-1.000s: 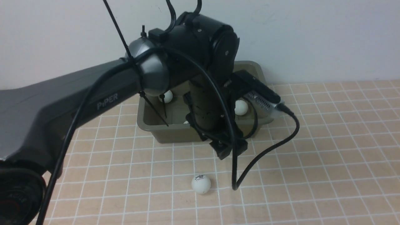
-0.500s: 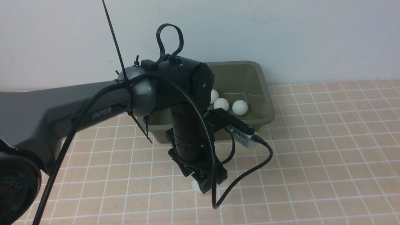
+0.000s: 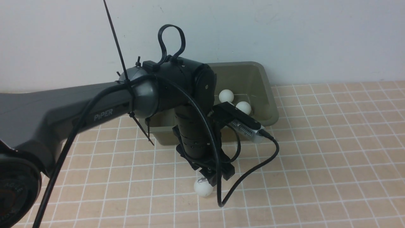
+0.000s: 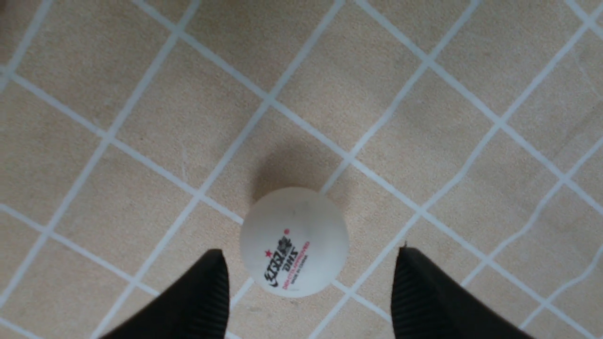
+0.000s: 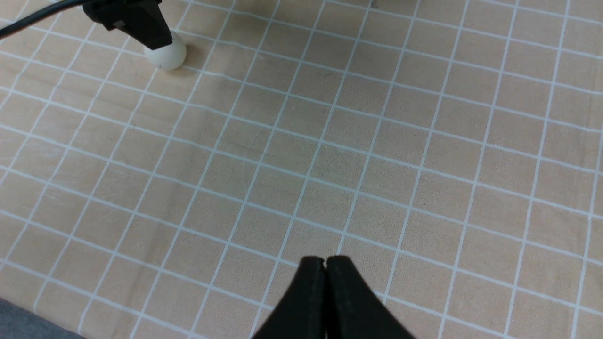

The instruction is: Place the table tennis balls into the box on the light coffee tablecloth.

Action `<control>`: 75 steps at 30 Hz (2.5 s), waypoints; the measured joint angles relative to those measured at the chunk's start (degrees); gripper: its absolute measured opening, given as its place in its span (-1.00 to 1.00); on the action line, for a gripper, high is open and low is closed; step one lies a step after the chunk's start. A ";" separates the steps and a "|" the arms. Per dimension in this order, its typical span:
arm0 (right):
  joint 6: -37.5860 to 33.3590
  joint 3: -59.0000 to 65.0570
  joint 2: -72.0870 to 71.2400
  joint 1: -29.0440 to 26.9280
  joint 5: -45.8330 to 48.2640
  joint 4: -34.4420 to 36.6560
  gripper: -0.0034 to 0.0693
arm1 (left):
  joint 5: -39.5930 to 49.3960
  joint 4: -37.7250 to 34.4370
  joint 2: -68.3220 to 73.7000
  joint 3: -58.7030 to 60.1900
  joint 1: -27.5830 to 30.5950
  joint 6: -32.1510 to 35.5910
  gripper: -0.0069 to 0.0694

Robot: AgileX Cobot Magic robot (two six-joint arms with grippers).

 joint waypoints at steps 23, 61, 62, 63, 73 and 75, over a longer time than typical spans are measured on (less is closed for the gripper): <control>0.00 0.00 0.00 0.00 0.00 1.11 -0.96 | 5.86 1.07 6.24 -3.76 0.00 1.09 0.02; 0.00 0.00 0.00 0.00 0.00 1.07 -0.96 | -0.29 -8.11 13.83 -29.68 19.33 5.89 0.35; 0.00 0.00 0.00 0.00 0.00 0.90 -0.96 | 1.91 -7.74 13.41 -31.04 19.33 5.89 0.28; 0.00 0.00 0.00 0.00 0.00 0.59 -0.96 | 4.25 -7.20 12.53 -32.33 19.33 5.89 0.19; -0.05 0.28 -0.28 0.00 -6.86 -8.07 -0.96 | 10.30 -4.83 -3.04 -34.34 19.39 5.83 -0.98; -0.06 1.14 -1.08 0.00 -9.25 -9.24 -0.96 | 10.70 -4.83 -6.07 -34.34 19.39 5.83 -1.00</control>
